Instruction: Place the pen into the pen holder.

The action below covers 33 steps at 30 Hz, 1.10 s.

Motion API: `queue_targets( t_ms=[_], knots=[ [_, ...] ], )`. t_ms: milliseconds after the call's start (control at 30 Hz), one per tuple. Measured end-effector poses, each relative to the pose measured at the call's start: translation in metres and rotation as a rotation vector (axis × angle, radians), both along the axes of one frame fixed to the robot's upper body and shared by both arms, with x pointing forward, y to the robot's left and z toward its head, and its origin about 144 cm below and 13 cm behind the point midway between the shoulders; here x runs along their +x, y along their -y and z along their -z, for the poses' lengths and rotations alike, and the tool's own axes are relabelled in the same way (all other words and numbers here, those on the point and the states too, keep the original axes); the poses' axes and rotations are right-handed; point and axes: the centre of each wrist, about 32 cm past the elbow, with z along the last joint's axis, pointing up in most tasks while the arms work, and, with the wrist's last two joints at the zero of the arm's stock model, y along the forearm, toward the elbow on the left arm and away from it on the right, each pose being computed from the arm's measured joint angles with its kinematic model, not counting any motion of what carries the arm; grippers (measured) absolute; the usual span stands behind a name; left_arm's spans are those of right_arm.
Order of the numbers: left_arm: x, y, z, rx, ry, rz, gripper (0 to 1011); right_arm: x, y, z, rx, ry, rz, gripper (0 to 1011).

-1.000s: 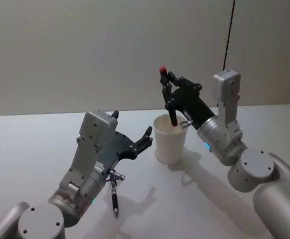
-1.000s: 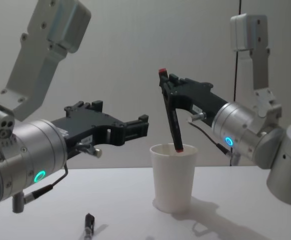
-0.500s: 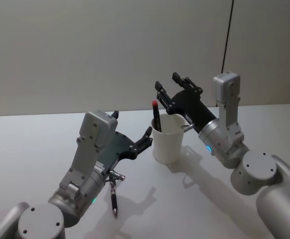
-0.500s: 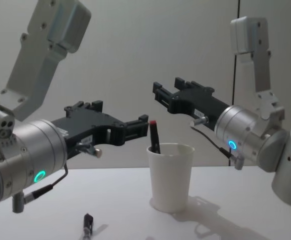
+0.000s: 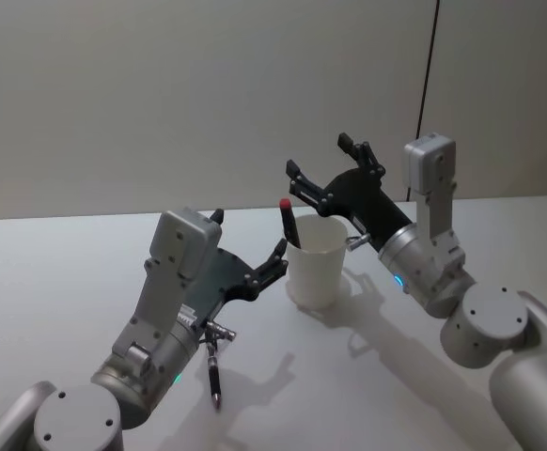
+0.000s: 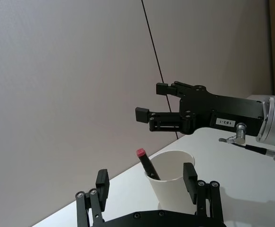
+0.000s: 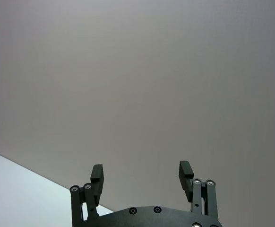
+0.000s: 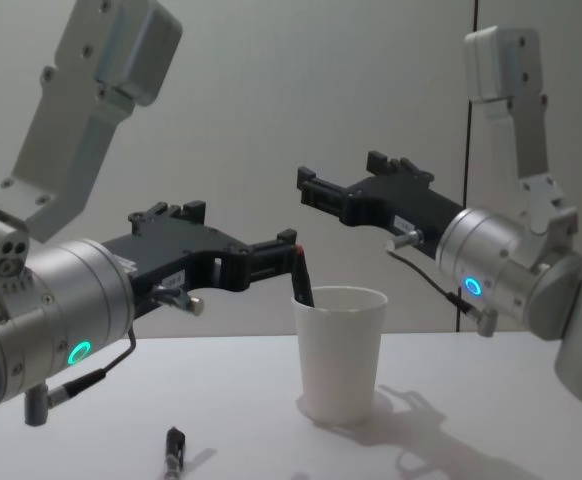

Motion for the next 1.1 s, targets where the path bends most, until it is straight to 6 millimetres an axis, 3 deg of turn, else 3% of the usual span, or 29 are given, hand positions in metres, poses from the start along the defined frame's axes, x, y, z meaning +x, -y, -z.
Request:
queue_targets(
  t_ms=[400,1100],
  knots=[
    [0.000,0.000,0.000,0.000,0.000,0.000,1000,-0.010,0.009,-0.011,-0.033,-0.049,0.026,1001],
    [0.000,0.000,0.000,0.000,0.000,0.000,1000,-0.057,0.059,-0.036,-0.086,-0.179,0.123,1001]
  ],
)
